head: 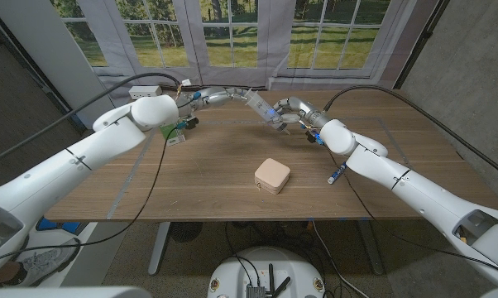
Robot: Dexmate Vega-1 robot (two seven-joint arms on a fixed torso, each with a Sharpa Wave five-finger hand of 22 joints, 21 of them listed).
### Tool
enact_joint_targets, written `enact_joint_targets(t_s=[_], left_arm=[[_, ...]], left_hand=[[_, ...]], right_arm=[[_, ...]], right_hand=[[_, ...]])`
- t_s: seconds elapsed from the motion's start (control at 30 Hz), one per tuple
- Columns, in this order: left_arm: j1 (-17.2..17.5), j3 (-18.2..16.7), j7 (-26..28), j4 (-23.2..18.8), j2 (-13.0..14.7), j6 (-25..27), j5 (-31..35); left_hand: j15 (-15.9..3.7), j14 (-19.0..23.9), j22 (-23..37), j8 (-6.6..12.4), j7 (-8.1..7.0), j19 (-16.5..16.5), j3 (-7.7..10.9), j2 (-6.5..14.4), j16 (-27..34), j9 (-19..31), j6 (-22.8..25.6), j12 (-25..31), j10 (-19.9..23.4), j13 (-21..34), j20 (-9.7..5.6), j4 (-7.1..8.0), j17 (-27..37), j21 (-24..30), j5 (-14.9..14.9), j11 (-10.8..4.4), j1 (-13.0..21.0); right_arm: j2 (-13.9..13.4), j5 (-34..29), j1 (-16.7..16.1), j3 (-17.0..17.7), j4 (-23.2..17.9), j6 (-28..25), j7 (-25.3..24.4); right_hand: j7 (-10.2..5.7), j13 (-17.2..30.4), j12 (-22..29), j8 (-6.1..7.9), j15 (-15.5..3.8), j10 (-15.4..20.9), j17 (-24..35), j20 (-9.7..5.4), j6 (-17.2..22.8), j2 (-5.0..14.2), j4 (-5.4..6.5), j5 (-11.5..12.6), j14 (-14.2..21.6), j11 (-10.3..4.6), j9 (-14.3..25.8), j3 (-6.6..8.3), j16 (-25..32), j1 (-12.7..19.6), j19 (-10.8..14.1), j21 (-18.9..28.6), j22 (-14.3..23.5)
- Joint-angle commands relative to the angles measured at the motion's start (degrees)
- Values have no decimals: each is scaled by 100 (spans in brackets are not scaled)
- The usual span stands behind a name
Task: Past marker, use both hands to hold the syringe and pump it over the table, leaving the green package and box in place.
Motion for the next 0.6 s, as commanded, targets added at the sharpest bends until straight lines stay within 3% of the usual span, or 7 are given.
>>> enact_joint_targets(t_s=[0.03,0.6], left_arm=[[104,-128,119,-77,97,24,-22],[416,-414,452,-292,284,83,-111]], left_hand=[[-236,44,16,31,-58,-89,28,432,1,6,69,0,-10,0,-188,-9,7,20,20,-14,-1],[-244,103,14,30,-81,-20,45,448,4,7,87,1,-9,0,-176,-39,4,32,18,-19,38]], right_arm=[[8,44,-1,-1,41,-41,11],[14,151,15,-10,136,-102,44]], right_hand=[[-603,9,-15,6,-979,200,16,-284,598,866,20,37,34,-191,20,-5,-31,802,25,-30,17],[-608,31,-32,-10,-984,173,31,-288,601,870,27,39,27,-186,22,-24,-45,793,31,-28,17]])
